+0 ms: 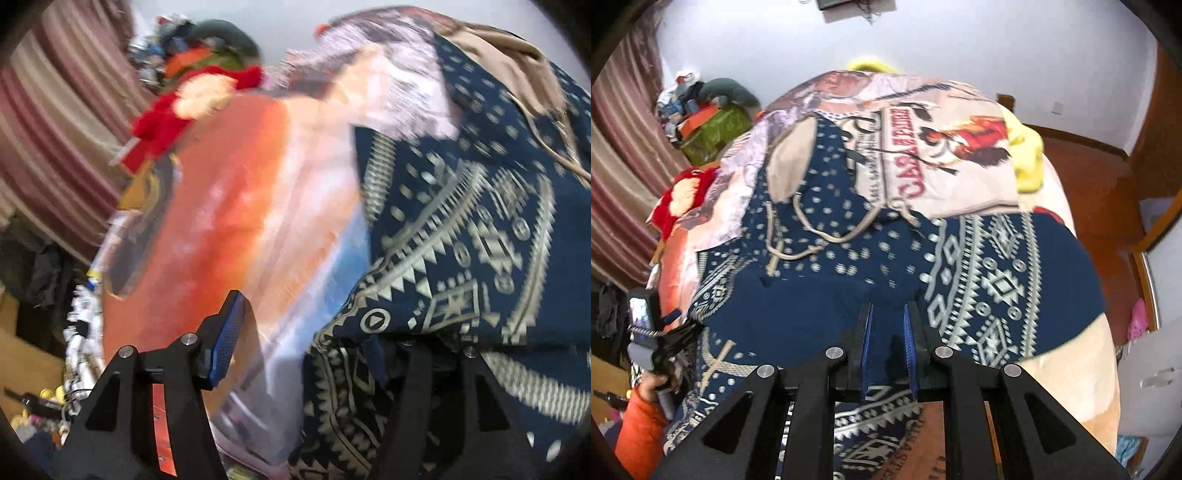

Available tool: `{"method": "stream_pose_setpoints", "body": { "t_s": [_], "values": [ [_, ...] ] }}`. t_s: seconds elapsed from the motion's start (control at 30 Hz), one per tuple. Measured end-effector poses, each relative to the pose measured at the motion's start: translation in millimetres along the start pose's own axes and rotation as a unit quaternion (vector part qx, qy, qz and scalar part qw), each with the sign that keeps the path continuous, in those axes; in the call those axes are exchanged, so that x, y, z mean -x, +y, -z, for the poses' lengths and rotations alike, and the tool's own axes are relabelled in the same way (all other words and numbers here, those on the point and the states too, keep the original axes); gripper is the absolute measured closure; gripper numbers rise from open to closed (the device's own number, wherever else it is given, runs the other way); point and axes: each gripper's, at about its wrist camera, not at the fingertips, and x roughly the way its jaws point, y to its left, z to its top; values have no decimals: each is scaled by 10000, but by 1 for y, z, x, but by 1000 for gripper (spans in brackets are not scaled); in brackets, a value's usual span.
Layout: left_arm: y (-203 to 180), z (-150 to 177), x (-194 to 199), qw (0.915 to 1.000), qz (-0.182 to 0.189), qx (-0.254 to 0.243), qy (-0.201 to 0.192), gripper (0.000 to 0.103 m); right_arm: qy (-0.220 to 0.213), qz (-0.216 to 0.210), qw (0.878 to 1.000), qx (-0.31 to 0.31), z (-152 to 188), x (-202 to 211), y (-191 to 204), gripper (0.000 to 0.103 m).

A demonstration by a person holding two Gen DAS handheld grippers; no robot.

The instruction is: Fold large clothes

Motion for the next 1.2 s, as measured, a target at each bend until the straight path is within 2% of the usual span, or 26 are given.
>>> {"method": "stream_pose_setpoints", "body": {
  "t_s": [0.03,0.13,0.27,0.37,0.5,0.6,0.67,0.73,0.83,0.97,1.1,1.13,1.2],
  "values": [
    [2,-2,1,9998,-179,84,-73,42,19,-59,10000,62,-1,-2,4,91],
    [11,-2,2,9991,-317,258,-126,41,252,-248,9992,167,0,-18,18,91],
    [17,2,6,9984,-452,268,-201,36,883,-360,9947,389,9,-61,35,91],
    [18,3,8,9993,-322,154,-117,36,1351,-272,9889,559,19,-91,37,91],
    [19,8,15,9998,43,-109,147,36,1260,-313,9888,731,20,-86,35,91],
    [19,13,31,9989,258,-375,110,36,1080,-403,9913,642,21,-72,28,91],
    [18,15,47,9977,317,-601,-23,36,801,-480,9940,569,23,-60,23,91],
    [20,13,66,9961,483,-718,-142,36,445,-294,9969,578,24,-44,19,91],
    [22,2,84,9950,734,-640,-200,35,-88,-167,9984,537,25,-19,10,91],
    [16,-18,110,9920,1149,-393,-357,32,-660,-151,9977,88,23,15,-15,91],
    [-10,-41,129,9828,1782,-290,-376,32,-1083,-200,9922,-586,29,37,-52,88],
    [-17,-44,131,9809,1888,-295,-352,32,-1119,-254,9898,-838,32,40,-65,84],
    [-40,-54,135,9729,2275,-350,-227,32,-1048,-390,9859,-1242,36,42,-88,62]
  ]
}}
